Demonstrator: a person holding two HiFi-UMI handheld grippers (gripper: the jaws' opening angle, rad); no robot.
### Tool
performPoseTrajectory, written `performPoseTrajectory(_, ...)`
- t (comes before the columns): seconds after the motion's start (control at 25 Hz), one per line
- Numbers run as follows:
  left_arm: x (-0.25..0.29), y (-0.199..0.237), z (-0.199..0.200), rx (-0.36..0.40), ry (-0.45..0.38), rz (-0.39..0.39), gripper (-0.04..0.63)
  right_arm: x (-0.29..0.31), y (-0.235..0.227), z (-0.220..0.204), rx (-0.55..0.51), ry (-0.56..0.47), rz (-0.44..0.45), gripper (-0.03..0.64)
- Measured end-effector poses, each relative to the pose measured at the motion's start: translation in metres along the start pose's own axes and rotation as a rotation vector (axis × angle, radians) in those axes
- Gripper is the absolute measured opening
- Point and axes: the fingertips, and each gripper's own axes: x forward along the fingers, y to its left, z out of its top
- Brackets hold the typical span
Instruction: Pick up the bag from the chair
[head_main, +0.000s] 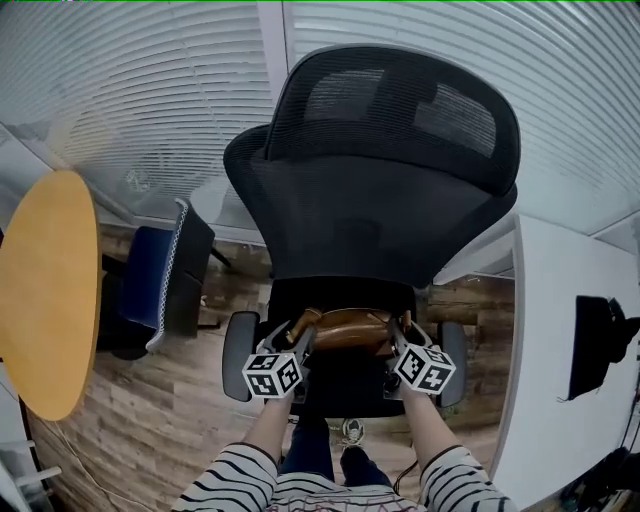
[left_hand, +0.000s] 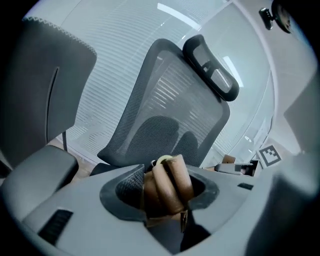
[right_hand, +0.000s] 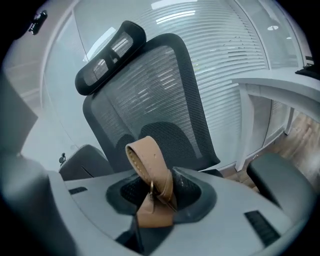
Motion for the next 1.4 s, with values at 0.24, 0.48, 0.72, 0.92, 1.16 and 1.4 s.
performPoseTrajectory(0.24, -0.041, -0.017, 0.011, 0.031, -0.074, 0.025, 0.204, -0.034, 0.022, 0.005, -0.023, -0.006, 0.034, 0.146)
performPoseTrajectory(0.48, -0.083, -0.044, 0.020, 0.075, -0.122, 0.042, 0.204, -0.076, 0.038, 0.014, -0.046, -0.029, 0.077, 0.144)
performPoseTrajectory(0.72, -0.120, -0.067, 0.030, 0.086, -0.154, 0.052, 0.204, -0.112, 0.056, 0.025, -0.069, -0.053, 0.122, 0.143)
performPoseTrajectory(0.92, -0.152, -0.088, 0.040, 0.091, -0.203, 0.062, 0.202, -0.142, 0.072, 0.038, -0.102, -0.079, 0.165, 0.141)
performPoseTrajectory(1.16, -0.191, -0.108, 0.053, 0.105, -0.253, 0.077, 0.202, -0.176, 0.094, 0.049, -0.132, -0.105, 0.206, 0.140)
performPoseTrajectory(1.4, -0.226, -0.128, 0.065, 0.122, -0.295, 0.099, 0.201, -0.206, 0.112, 0.059, -0.149, -0.129, 0.252, 0.140)
